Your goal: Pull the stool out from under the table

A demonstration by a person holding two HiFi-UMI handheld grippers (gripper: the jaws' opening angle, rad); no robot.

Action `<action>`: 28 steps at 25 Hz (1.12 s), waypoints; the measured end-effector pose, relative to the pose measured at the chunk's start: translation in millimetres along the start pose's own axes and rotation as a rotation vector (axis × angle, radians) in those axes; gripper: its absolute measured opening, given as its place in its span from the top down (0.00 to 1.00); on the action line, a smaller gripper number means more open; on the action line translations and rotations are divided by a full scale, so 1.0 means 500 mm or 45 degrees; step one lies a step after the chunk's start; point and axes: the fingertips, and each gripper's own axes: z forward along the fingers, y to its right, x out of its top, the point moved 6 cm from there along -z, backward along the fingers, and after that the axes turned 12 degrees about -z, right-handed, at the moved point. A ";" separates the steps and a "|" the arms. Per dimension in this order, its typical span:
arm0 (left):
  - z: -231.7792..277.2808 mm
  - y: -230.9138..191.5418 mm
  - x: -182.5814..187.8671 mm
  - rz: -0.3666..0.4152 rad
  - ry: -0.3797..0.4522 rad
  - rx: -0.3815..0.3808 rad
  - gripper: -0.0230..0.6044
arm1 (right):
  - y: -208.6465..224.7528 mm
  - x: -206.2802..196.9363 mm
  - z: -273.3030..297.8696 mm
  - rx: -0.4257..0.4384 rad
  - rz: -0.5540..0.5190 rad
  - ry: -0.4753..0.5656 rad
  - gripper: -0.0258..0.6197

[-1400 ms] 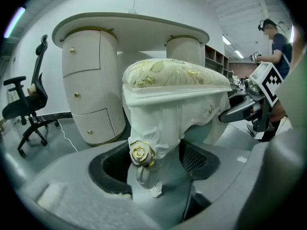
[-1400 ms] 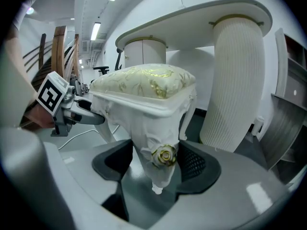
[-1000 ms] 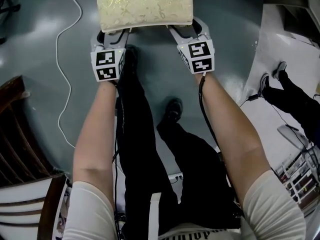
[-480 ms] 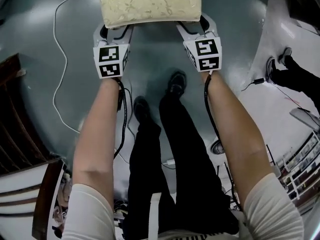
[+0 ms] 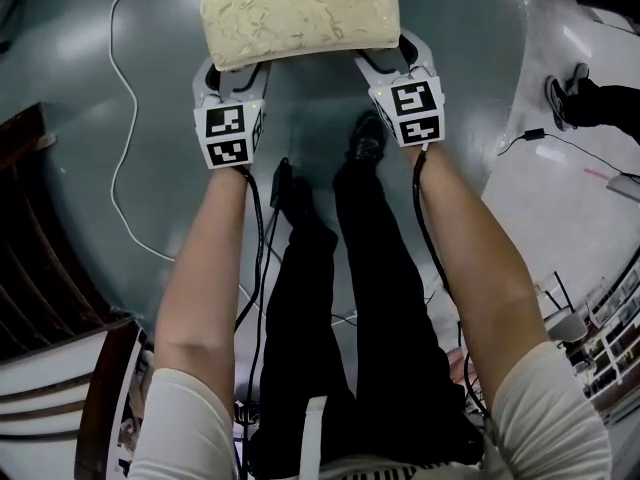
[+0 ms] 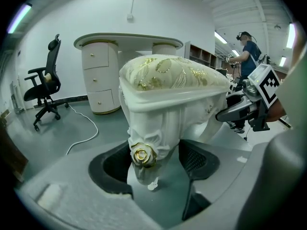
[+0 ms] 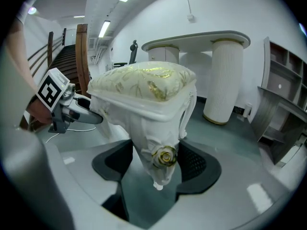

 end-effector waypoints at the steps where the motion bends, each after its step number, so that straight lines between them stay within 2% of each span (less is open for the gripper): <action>1: 0.000 -0.001 0.001 0.001 -0.003 -0.001 0.47 | 0.000 0.002 0.000 0.004 0.002 -0.003 0.52; 8: -0.004 -0.001 0.002 0.009 -0.073 -0.015 0.47 | -0.008 0.003 -0.003 0.034 0.029 -0.059 0.52; 11: -0.013 -0.004 0.007 0.025 -0.078 -0.004 0.41 | -0.006 0.008 -0.007 0.023 0.036 -0.080 0.51; 15: -0.053 0.001 0.007 -0.037 -0.099 0.003 0.38 | -0.024 0.012 -0.046 0.017 0.064 -0.118 0.46; 19: -0.129 0.017 0.045 -0.060 -0.121 -0.003 0.38 | -0.032 0.040 -0.111 0.015 0.093 -0.141 0.47; 21: -0.163 0.030 0.086 -0.047 -0.110 -0.011 0.38 | -0.016 0.070 -0.149 -0.004 0.114 -0.141 0.48; 24: -0.208 0.054 0.189 -0.055 -0.081 -0.016 0.38 | 0.022 0.144 -0.197 -0.010 0.154 -0.136 0.49; 28: -0.324 0.083 0.361 -0.062 -0.033 -0.037 0.38 | 0.032 0.314 -0.280 0.019 0.141 -0.108 0.54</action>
